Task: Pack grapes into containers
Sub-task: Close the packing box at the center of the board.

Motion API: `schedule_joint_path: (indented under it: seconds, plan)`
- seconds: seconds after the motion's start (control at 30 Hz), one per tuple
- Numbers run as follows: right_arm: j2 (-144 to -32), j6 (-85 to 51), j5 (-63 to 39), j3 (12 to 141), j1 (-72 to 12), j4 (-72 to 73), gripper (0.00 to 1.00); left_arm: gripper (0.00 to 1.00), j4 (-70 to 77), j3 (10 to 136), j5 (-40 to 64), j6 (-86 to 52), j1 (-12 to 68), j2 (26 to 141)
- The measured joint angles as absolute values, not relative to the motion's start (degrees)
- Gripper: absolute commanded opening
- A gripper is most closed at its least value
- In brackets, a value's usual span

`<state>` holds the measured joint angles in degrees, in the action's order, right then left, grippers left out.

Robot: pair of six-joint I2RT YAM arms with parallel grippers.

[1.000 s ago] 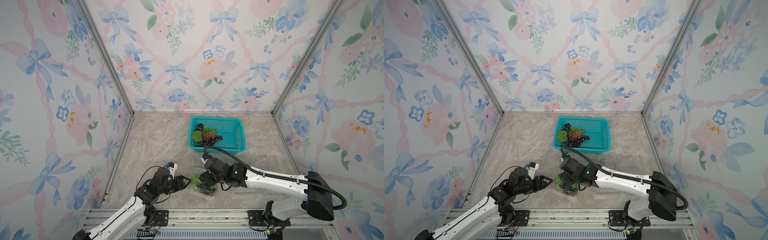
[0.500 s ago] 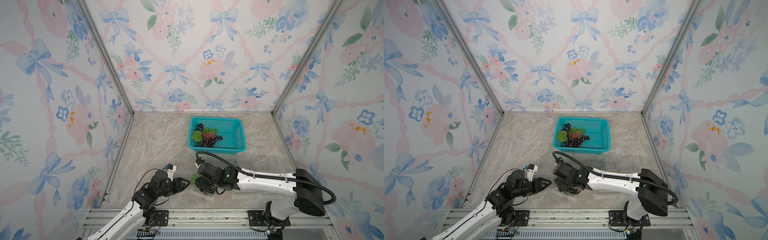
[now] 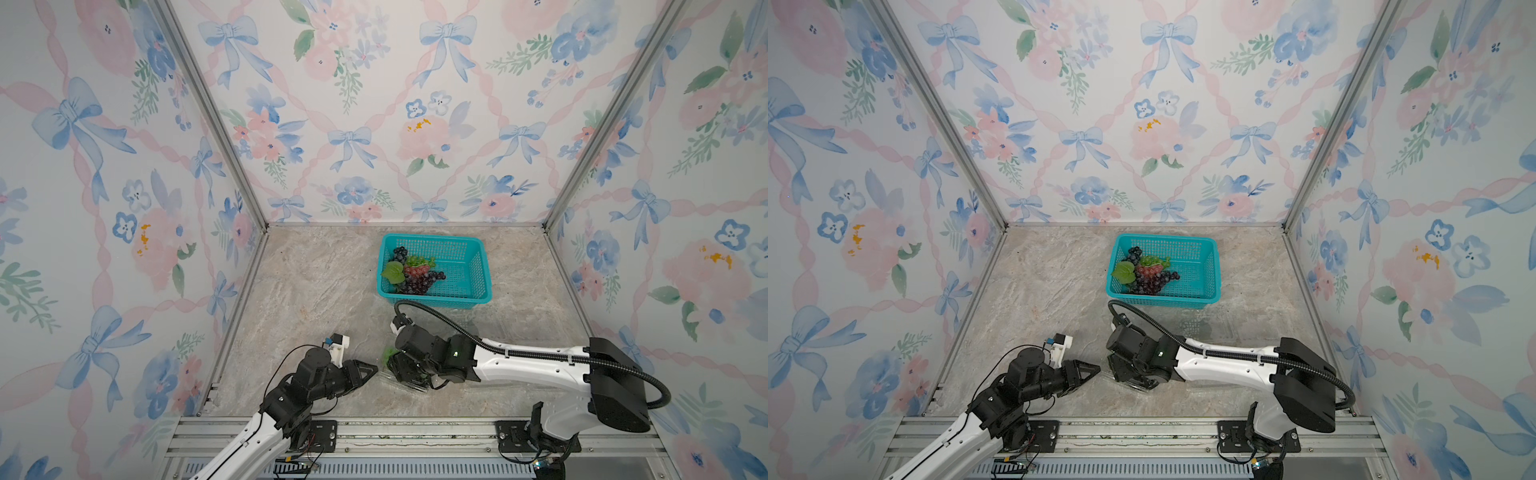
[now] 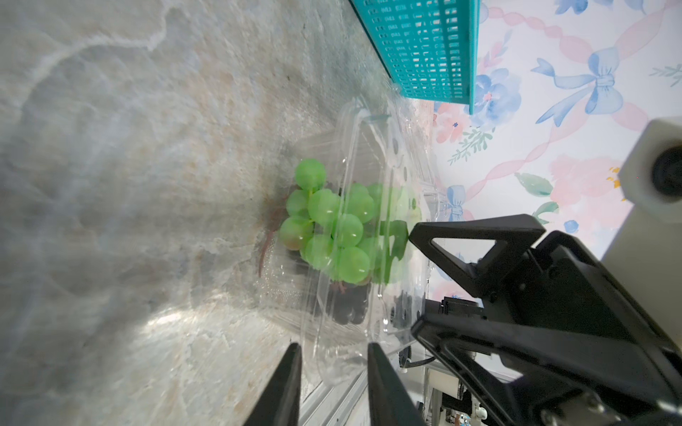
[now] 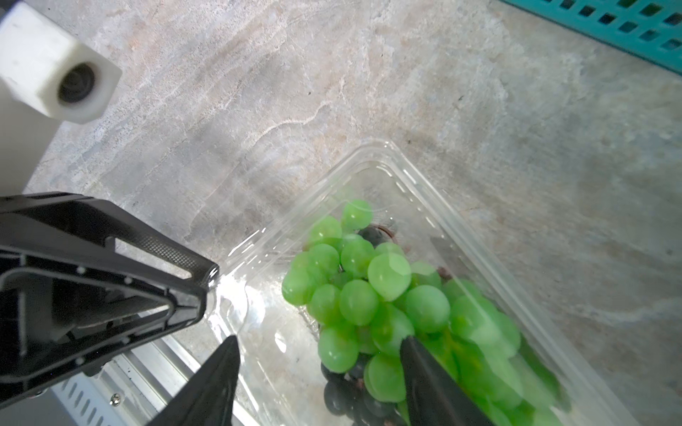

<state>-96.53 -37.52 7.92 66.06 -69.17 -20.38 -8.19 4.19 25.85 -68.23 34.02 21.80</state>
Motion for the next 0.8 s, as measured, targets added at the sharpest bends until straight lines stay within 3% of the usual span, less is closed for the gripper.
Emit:
schedule_joint_path:
  seconds: [0.3, 0.47, 0.8]
  plan:
    - [-96.8, -38.0, 7.3, 66.0, -69.2, -19.3, 0.68, 0.31, -5.9, 3.3, 26.7, -72.3, 33.6, 18.6]
    - [-96.8, -38.2, 7.3, 66.0, -69.2, -19.2, 0.69, 0.24, -5.7, 3.2, 26.9, -73.6, 33.3, 18.1]
    - [-97.0, -38.2, 6.4, 66.0, -69.1, -19.2, 0.67, 0.19, -12.9, 6.3, 24.0, -68.6, 33.3, 25.8]
